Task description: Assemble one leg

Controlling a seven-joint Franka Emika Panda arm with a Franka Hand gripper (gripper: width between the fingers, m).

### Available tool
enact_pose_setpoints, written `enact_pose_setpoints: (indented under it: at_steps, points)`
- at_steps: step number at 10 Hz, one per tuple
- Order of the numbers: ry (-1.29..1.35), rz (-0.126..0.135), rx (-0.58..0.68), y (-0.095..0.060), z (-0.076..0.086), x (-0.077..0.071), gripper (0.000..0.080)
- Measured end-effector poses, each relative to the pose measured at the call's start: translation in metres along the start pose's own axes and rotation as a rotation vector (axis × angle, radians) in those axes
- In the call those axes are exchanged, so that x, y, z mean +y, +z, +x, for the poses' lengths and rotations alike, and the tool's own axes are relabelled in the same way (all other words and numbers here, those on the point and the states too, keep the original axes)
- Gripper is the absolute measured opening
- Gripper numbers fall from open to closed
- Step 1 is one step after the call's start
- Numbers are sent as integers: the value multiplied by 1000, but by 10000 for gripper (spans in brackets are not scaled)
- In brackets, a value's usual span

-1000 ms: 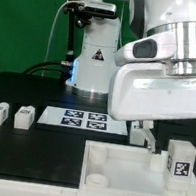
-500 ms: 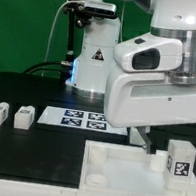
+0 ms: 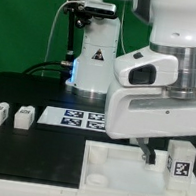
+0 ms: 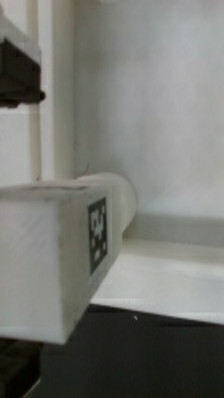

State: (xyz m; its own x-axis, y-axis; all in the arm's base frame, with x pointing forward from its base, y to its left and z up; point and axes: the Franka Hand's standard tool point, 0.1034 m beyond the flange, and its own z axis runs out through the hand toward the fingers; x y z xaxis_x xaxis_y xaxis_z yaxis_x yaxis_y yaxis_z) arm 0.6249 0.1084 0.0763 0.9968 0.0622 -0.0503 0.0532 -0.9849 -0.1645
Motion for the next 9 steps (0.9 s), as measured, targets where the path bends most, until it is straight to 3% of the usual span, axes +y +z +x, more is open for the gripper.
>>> enact_pose_setpoints:
  at_steps: [3, 4, 5, 6, 7, 9]
  points:
    - [-3, 0, 0, 0, 0, 0, 649]
    - [17, 0, 0, 0, 0, 0, 535]
    - [42, 0, 0, 0, 0, 0, 349]
    - [74, 0, 1, 0, 0, 0, 349]
    - [157, 0, 0, 0, 0, 0, 291]
    - [396, -3, 12, 1, 1, -1, 291]
